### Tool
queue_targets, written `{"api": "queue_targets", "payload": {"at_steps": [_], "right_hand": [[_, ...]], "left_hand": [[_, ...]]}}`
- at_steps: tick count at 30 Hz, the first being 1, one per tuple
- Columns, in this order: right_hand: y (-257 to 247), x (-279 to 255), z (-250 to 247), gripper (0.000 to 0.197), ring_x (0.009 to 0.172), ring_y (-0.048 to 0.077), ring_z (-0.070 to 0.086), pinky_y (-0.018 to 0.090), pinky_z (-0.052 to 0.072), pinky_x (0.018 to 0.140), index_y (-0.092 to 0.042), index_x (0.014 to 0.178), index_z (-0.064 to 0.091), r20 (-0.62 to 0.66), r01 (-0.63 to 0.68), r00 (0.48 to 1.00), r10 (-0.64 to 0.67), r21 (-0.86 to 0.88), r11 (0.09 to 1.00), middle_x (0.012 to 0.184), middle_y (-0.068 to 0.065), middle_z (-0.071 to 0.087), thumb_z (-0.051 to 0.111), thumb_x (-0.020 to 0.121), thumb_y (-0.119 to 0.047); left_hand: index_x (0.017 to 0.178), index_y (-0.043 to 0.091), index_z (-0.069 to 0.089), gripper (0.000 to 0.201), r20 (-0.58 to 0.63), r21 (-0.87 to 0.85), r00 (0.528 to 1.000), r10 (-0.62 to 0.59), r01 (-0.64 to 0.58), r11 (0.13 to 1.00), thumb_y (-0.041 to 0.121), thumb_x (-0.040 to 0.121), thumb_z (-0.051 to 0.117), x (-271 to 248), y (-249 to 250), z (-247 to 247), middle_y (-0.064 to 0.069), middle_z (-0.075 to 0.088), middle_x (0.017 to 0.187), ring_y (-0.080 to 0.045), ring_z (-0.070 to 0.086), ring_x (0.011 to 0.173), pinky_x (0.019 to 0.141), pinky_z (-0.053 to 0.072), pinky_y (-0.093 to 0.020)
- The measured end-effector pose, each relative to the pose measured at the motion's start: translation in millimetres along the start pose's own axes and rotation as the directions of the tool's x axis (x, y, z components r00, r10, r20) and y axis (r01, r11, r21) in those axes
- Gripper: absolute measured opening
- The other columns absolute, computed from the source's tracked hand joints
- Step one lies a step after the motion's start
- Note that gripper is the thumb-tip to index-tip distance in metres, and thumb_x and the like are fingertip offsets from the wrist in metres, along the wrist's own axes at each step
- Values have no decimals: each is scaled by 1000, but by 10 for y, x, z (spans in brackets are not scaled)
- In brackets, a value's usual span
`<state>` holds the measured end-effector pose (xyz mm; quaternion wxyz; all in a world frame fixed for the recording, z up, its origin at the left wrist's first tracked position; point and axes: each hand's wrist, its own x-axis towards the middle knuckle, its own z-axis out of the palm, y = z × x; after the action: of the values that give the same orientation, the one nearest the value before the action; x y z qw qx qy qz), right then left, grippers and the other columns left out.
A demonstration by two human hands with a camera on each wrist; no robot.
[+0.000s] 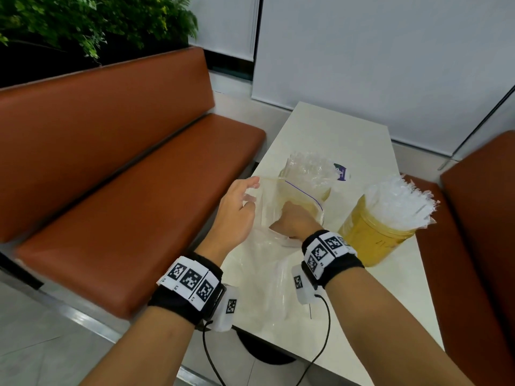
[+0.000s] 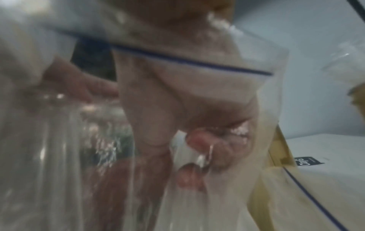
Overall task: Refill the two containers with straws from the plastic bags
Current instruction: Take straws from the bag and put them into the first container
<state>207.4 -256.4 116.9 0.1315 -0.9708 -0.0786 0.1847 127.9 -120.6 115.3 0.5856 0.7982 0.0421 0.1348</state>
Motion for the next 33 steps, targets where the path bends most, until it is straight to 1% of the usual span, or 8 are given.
{"api": "queue_targets", "payload": {"at_steps": [5, 9, 11, 18, 22, 25, 29, 33], "right_hand": [[36, 3, -174, 30, 74, 26, 63, 35, 56, 64, -12, 118, 49, -24, 72, 997, -68, 235, 969, 108, 9, 60, 63, 93, -19], [-7, -78, -376, 39, 111, 23, 57, 35, 46, 92, -19, 134, 43, -117, 290, 957, -267, 296, 910, 123, 0, 55, 57, 98, -25], [-64, -130, -472, 36, 109, 24, 60, 43, 49, 98, -21, 135, 39, -167, 387, 922, -350, 328, 862, 122, 5, 59, 51, 102, -25], [-278, -261, -707, 20, 95, 14, 69, 32, 53, 88, -25, 124, 36, -411, 615, 788, -458, 539, 575, 108, -5, 53, 37, 108, -14], [-347, -251, -982, 21, 77, 13, 75, 34, 62, 78, -14, 129, 37, -549, 675, 738, -393, 621, 399, 118, 7, 55, 41, 108, -12], [-335, -248, -1355, 18, 89, 26, 75, 51, 61, 82, -25, 121, 40, -650, 747, 664, -370, 602, 282, 114, 8, 60, 47, 106, -17], [-251, -270, -1836, 21, 85, 29, 72, 47, 62, 70, -16, 123, 35, -781, 838, 546, -303, 509, 199, 106, 11, 58, 46, 105, -11], [-112, -36, -2063, 28, 84, 18, 61, 47, 61, 77, -3, 127, 32, -903, 912, 338, -265, 245, 329, 121, 9, 47, 36, 100, 2]], "left_hand": [[141, 24, 55, 46, -58, -8, 998, -27, 26, 1000, 3, 102, 43, 25, -39, -21, 16, 51, 131, -7, 56, 115, 101, 52, -35], [139, 25, 56, 46, -69, -41, 996, -51, 48, 998, 4, 100, 43, 16, -56, 22, 16, 52, 130, -7, 55, 117, 104, 52, -41], [140, 23, 56, 45, -73, -56, 996, -60, 56, 997, 4, 101, 43, 20, -62, 36, 14, 52, 133, -3, 55, 116, 106, 51, -41], [131, 24, 62, 42, -118, -153, 983, -139, 120, 981, 5, 99, 43, 51, -70, 34, 17, 57, 128, -1, 58, 115, 103, 53, -45], [131, 26, 63, 44, -123, -197, 981, -148, 122, 973, 7, 101, 38, 47, -77, -9, 12, 59, 130, -2, 60, 109, 90, 55, -28], [126, 28, 65, 42, -128, -216, 979, -159, 129, 968, 7, 102, 37, 55, -110, -49, 10, 59, 131, -4, 61, 107, 88, 56, -33], [119, 35, 67, 36, -148, -237, 973, -177, 139, 962, 15, 104, 41, 72, -150, -82, 11, 61, 129, -7, 64, 105, 86, 57, -36], [116, 35, 65, 39, -154, -247, 969, -191, 150, 957, 11, 104, 37, 96, -164, -105, 5, 62, 129, -15, 64, 105, 79, 50, -31]]}}
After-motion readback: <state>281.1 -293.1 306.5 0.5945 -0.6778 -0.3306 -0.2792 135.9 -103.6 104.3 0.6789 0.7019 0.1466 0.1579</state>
